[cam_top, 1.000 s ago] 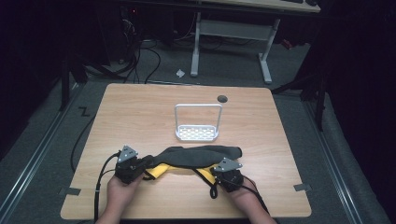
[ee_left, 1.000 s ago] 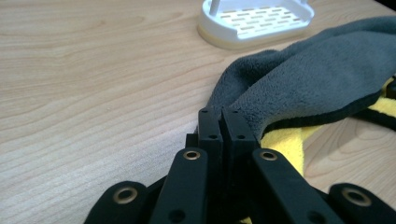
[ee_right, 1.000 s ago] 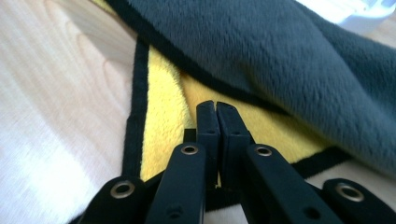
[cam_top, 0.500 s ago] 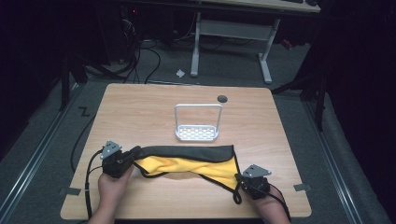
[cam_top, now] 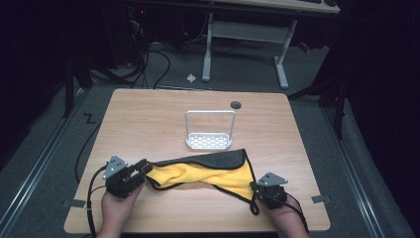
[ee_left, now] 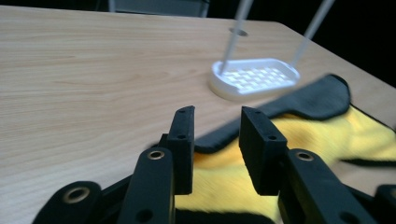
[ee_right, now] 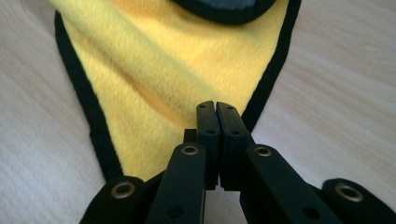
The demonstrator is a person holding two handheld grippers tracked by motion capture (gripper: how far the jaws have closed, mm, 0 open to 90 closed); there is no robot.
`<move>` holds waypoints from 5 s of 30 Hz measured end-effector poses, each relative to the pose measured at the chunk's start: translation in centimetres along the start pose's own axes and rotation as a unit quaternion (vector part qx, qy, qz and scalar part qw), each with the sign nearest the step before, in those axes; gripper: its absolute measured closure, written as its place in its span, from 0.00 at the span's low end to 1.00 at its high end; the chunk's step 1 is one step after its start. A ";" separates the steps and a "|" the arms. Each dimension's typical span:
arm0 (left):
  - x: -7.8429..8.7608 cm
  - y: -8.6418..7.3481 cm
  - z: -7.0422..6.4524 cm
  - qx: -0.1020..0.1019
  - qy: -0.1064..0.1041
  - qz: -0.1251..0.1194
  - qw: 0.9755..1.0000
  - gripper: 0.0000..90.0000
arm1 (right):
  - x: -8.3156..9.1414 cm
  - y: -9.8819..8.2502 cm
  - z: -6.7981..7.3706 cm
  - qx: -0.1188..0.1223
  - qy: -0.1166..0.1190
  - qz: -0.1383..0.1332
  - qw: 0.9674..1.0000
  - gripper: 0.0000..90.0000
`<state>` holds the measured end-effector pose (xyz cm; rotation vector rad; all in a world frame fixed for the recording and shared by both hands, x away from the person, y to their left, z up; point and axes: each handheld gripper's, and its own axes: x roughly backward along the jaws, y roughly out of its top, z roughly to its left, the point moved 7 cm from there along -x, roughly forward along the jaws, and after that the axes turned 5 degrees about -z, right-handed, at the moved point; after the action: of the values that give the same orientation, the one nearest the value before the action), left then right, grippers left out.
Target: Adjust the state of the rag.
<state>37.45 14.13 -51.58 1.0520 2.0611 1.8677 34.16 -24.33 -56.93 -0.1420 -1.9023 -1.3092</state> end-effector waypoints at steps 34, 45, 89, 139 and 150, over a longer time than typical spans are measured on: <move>-4.7 -5.8 -2.9 -0.060 -0.005 0.149 0.987 1.00 | -2.4 1.5 0.1 0.002 0.019 -0.010 1.000 0.99; -2.2 -6.4 -2.7 -0.047 -0.041 0.183 0.981 1.00 | -1.7 0.9 -0.8 -0.007 0.008 -0.006 1.000 0.99; -1.1 -5.9 -5.3 -0.055 -0.093 0.167 0.980 0.97 | 1.5 -1.1 -1.2 -0.037 -0.015 -0.014 0.999 0.99; -4.2 -5.8 -1.8 -0.078 -0.018 0.137 0.987 0.59 | -0.3 0.6 0.6 0.001 0.014 -0.015 1.000 0.63; -4.2 -5.7 -1.6 -0.066 -0.024 0.134 0.988 0.60 | -0.3 0.7 0.4 -0.004 0.013 -0.009 1.000 0.95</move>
<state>37.47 10.48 -57.93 1.3825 1.8157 2.0452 34.47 -23.64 -56.67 -0.1099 -1.8805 -1.3245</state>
